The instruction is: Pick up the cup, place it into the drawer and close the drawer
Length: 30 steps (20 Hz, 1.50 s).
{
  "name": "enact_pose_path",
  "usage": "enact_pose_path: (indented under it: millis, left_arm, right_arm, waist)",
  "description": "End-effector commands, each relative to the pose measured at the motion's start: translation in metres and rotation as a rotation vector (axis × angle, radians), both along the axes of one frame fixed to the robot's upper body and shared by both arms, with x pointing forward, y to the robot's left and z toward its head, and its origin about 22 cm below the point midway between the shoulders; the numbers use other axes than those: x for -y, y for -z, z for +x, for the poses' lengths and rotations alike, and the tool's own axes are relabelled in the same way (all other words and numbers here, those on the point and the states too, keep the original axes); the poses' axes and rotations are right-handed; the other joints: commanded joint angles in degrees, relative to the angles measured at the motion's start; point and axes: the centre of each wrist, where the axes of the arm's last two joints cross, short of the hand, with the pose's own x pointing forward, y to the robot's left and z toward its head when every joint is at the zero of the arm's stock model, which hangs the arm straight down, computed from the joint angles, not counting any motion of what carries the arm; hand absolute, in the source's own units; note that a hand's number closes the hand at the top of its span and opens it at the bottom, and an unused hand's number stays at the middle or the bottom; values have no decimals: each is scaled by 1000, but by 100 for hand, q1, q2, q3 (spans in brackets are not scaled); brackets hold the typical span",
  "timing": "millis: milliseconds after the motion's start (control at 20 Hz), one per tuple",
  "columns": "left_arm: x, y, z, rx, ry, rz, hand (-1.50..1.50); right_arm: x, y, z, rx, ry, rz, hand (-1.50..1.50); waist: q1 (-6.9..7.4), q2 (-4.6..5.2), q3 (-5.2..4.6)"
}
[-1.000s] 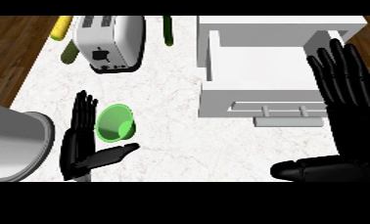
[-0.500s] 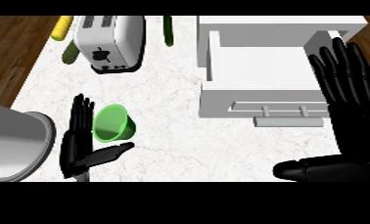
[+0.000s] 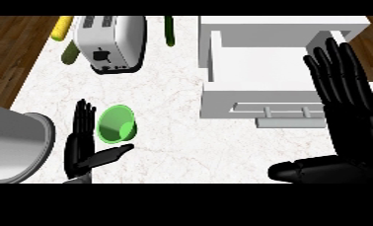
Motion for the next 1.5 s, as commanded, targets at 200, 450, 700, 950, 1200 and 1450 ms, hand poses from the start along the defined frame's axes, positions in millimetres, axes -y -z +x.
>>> enact_pose_path:
  millis: [200,450,700,950,1200,1450]
  left_arm:
    - [-11,26,-3,-6,21,-7,-150]
    - [7,48,8,14,34,-48,-150]
    - [8,42,12,22,39,-65,-150]
    - [-1,41,25,36,46,-109,-150]
    - [7,55,15,40,100,-196,-150]
    - [22,47,33,80,162,-249,-150]
  right_arm:
    - [4,1,-9,3,-9,-12,-150]
    - [4,-14,11,6,-3,17,-150]
    - [16,12,-14,3,6,-19,-150]
    - [5,-2,-6,14,-16,-3,-150]
    - [4,-5,-2,-1,7,6,-150]
    - [20,-2,0,-11,-5,16,-150]
  waist:
    - [-8,1,-2]
    - [-20,13,-6]
    - [-26,4,-2]
    - [-18,3,-2]
    - [-23,6,-4]
    - [-25,6,-3]
